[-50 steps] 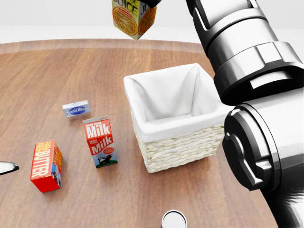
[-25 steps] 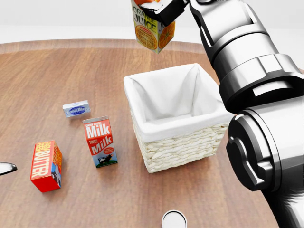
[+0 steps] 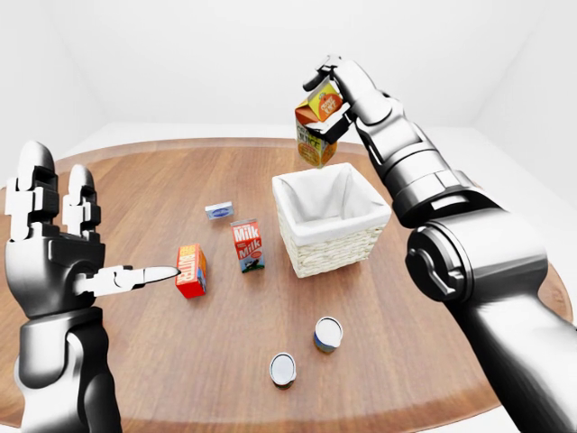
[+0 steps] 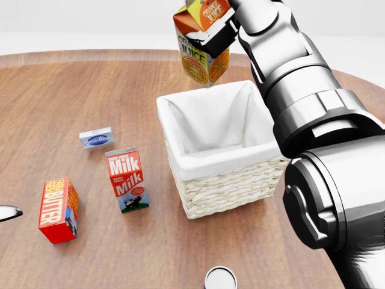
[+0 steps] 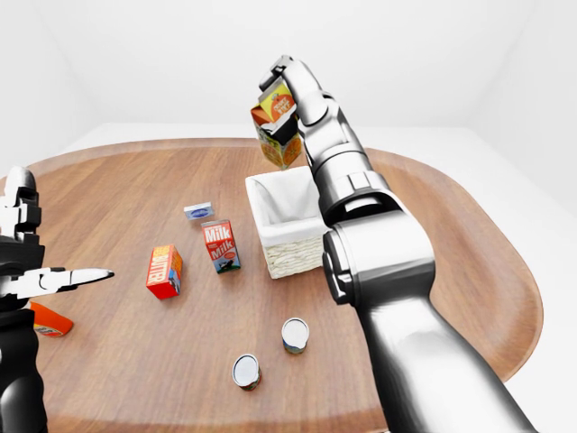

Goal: Pick up the orange juice, and put it in the basket.

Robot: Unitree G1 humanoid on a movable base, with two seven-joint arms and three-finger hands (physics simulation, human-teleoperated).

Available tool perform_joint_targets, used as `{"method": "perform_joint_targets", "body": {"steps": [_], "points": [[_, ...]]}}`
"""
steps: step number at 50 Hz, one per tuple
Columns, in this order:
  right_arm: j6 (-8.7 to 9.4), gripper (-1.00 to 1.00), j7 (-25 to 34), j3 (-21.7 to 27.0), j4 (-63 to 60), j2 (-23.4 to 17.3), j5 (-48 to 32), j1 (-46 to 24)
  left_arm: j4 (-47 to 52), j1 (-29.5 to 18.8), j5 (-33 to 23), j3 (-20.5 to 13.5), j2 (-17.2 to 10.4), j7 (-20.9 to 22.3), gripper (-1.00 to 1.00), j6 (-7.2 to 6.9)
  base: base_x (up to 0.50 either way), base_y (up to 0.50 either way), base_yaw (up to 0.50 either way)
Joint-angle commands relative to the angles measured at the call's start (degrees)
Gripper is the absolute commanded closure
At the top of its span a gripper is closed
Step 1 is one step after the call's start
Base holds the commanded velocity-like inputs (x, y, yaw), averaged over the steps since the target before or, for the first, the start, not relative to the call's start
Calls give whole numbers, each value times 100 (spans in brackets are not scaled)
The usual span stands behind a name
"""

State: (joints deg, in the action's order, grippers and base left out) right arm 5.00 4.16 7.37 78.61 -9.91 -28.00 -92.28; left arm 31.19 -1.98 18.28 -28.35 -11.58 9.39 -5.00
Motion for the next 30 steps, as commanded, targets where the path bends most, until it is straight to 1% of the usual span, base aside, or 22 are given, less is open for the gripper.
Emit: {"method": "perform_joint_targets", "body": {"steps": [1,6,12,14,15,18,30], "points": [[0,100,-196,116,-78,50,-333,155,-23,0,0,11,0,-7,-100,0,0,0,0],[-6,100,-330,137,-71,64,-333,241,32,13,15,0,0,-13,-100,0,0,0,0],[-108,100,-437,171,-68,79,-307,289,161,50,56,-38,1,-21,-100,0,0,0,0],[-208,100,-522,189,-63,84,-295,340,193,55,60,-48,7,-20,-100,0,0,0,0],[-209,100,-524,190,-63,84,-294,340,196,55,60,-49,8,-19,-100,0,0,0,0],[-316,100,-638,215,-61,104,-266,415,242,64,68,-67,14,-15,-100,0,0,0,0],[-470,100,-833,243,-54,157,-210,602,161,35,36,-45,20,-2,-100,0,0,0,0]]}}
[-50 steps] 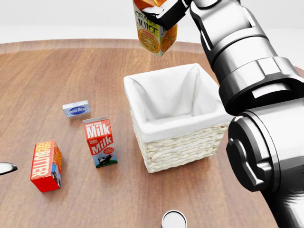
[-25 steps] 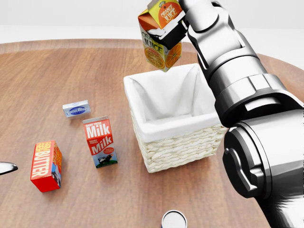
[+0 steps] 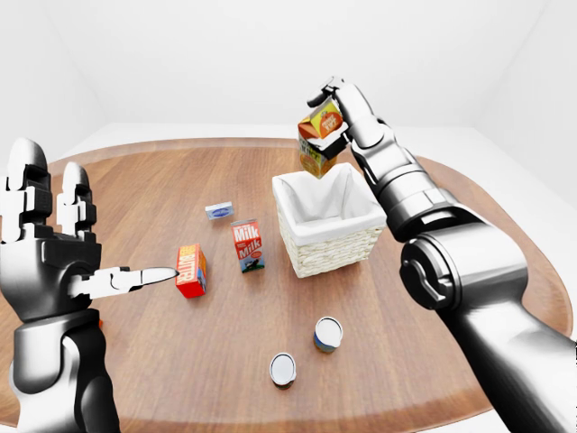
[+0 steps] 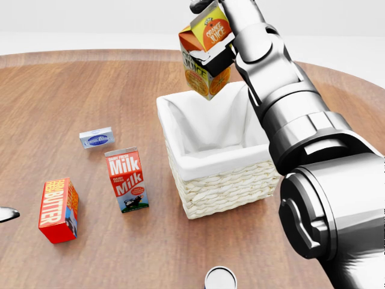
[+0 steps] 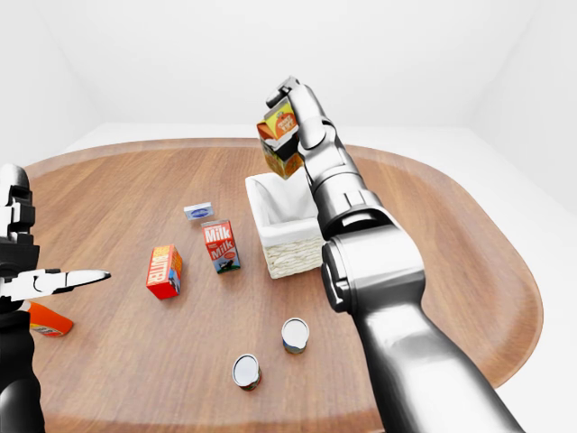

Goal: Pick up the orange juice, and put it in the basket.

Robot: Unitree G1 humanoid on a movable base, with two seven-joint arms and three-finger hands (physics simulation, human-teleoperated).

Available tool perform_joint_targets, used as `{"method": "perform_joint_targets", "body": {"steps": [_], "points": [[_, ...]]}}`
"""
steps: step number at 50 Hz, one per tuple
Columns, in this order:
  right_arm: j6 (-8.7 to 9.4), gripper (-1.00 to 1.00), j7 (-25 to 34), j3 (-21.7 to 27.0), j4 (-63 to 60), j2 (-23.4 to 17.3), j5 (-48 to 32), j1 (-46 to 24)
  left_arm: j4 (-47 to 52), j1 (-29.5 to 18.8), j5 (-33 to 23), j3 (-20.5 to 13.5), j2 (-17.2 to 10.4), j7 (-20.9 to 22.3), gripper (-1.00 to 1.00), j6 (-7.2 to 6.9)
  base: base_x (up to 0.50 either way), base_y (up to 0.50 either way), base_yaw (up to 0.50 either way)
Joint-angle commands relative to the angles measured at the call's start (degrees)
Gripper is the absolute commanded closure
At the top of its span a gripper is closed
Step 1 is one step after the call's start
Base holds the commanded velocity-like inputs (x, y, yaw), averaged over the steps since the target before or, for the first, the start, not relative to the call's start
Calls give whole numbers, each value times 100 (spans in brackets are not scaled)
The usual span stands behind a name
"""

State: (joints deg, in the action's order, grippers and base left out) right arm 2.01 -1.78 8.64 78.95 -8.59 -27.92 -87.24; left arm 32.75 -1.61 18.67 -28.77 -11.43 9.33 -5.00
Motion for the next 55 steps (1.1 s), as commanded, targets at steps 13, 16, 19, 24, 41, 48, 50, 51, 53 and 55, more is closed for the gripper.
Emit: {"method": "perform_joint_targets", "body": {"steps": [13,16,19,24,41,48,50,51,53,55], "points": [[-270,100,-445,150,-73,72,-185,300,-56,-16,-13,22,1,4,-100,0,0,0,0],[-307,100,-518,162,-70,77,-188,327,-91,-27,-23,35,0,5,-100,0,0,0,0],[-333,100,-579,179,-68,82,-180,341,-107,-34,-24,41,-3,-1,-100,0,0,0,0],[-404,100,-701,194,-64,86,-190,383,-114,-32,-21,47,-5,-4,-100,0,0,0,0],[-561,100,-877,237,-54,164,-188,520,-101,-26,-16,48,-5,-8,-100,0,0,0,0],[-587,100,-994,253,-46,206,-199,602,13,17,23,14,6,-9,-100,0,0,0,0],[-592,100,-972,248,-44,216,-211,628,35,19,26,4,8,-8,-100,0,0,0,0],[-634,100,-987,239,-43,218,-228,641,38,17,26,2,8,-7,-100,0,0,0,0],[-632,100,-996,253,-41,218,-229,655,45,15,27,-1,10,-4,-100,0,0,0,0],[-656,100,-1047,266,-39,213,-235,676,59,15,30,-5,10,-4,-100,0,0,0,0]]}}
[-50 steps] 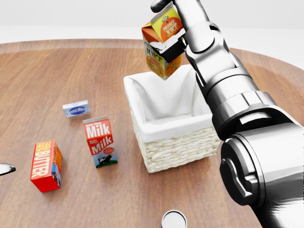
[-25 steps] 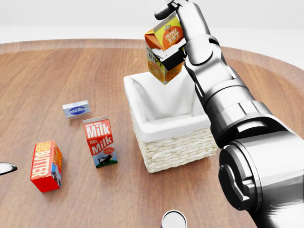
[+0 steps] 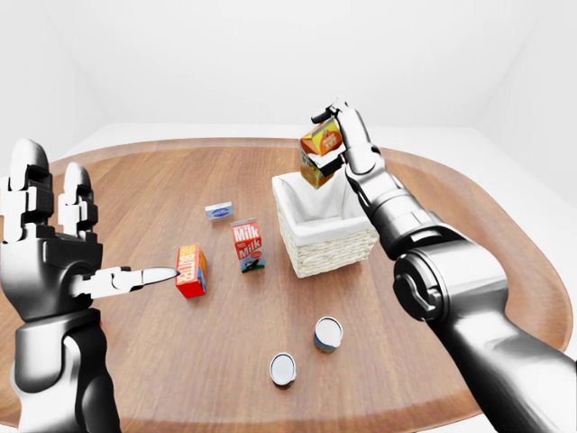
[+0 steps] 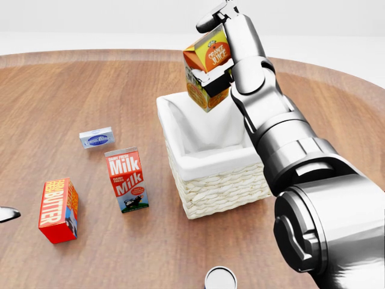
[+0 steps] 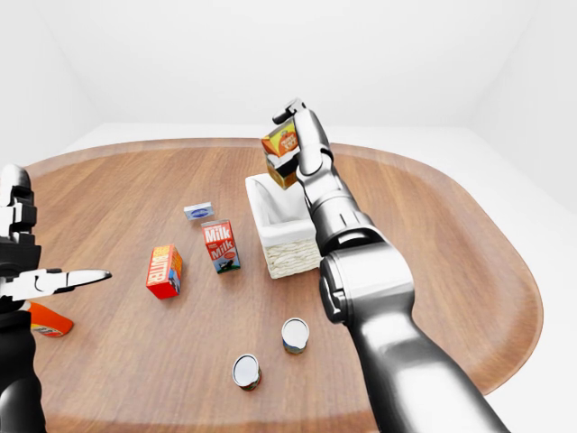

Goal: Pick up the orange juice, and put it in the basket.

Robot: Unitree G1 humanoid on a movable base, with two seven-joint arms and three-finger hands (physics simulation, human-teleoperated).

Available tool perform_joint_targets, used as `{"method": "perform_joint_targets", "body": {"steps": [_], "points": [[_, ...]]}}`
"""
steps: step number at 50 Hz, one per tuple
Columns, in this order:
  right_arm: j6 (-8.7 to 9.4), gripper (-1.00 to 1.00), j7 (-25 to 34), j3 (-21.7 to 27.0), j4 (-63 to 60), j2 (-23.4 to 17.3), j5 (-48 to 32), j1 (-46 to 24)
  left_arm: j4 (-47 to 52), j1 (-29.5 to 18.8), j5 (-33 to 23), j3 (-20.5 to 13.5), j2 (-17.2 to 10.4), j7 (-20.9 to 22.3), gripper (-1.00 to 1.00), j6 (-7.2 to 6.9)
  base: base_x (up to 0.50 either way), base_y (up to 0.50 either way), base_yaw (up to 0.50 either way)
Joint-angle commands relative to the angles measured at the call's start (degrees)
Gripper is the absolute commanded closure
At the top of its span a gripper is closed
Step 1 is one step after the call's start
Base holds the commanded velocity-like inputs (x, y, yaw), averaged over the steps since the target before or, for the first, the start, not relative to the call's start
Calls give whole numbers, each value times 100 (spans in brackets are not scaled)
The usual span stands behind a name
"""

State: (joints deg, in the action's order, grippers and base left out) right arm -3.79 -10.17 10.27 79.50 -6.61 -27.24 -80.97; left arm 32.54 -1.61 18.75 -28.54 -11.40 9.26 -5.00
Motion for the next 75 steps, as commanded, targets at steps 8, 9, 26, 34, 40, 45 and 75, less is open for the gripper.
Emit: {"method": "perform_joint_targets", "body": {"steps": [8,9,26,34,40,45,75], "points": [[-74,100,-260,124,-89,40,-322,143,122,17,38,-50,6,6,-100,0,0,0,0],[-79,100,-265,121,-88,40,-327,149,124,18,38,-50,6,8,-100,0,0,0,0],[-121,100,-487,144,-79,101,-374,337,27,-24,3,-22,-2,21,-100,0,0,0,0],[-121,100,-540,141,-76,136,-389,419,-84,-60,-23,22,-14,10,-100,0,0,0,0],[-121,100,-540,153,-73,152,-394,448,-118,-66,-26,44,-21,-6,-100,0,0,0,0],[-121,100,-546,161,-72,160,-394,461,-70,-51,-9,37,-22,-19,-100,0,0,0,0],[-121,100,-575,194,-61,301,-413,651,-62,-27,-1,28,-12,2,-100,0,0,0,0]]}}
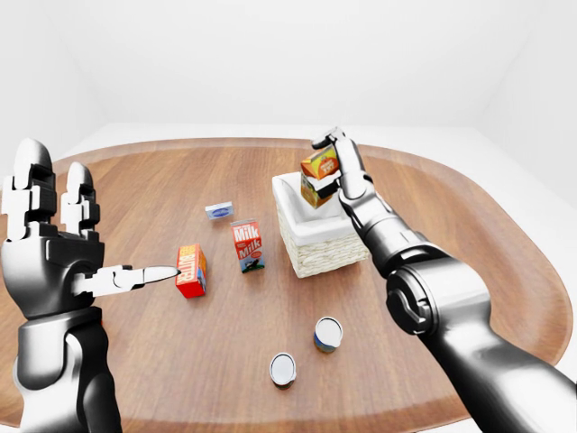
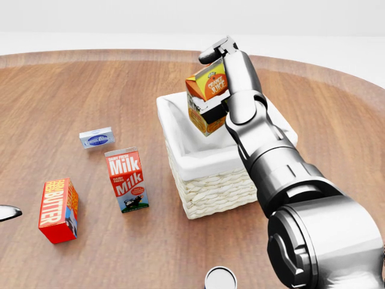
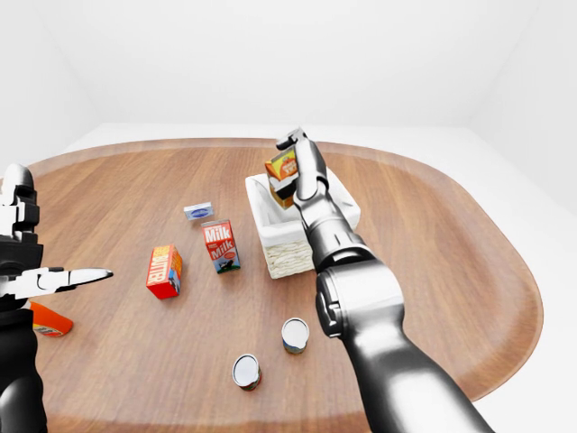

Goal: Pick up the orange juice, and put it in the basket.

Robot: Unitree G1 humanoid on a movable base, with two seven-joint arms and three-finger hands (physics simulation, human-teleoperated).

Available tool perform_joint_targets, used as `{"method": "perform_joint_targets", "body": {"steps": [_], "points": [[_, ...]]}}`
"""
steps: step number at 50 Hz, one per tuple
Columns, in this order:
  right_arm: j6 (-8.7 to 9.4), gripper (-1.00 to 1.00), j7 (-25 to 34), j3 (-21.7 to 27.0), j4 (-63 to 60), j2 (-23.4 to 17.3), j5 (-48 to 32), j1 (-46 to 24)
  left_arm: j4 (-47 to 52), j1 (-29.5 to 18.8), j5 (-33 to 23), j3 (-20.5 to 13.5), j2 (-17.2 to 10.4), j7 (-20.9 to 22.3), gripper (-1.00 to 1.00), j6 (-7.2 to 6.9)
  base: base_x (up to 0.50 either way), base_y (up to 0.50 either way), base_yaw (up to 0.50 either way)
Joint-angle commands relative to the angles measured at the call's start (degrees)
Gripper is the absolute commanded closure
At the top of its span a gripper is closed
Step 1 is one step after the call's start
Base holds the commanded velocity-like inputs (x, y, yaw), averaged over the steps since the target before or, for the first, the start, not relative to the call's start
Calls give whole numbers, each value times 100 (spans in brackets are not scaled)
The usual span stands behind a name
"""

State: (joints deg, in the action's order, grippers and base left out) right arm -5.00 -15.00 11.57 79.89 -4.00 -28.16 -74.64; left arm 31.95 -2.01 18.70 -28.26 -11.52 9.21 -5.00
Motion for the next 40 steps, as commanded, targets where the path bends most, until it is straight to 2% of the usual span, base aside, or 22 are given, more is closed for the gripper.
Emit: {"method": "perform_joint_targets", "body": {"steps": [1,40], "points": [[0,100,-93,67,-100,43,-319,20,2,15,7,-3,1,7,-100,0,0,0,0],[0,100,-143,64,-89,180,-430,143,124,30,25,-55,15,22,-100,0,0,0,0]]}}
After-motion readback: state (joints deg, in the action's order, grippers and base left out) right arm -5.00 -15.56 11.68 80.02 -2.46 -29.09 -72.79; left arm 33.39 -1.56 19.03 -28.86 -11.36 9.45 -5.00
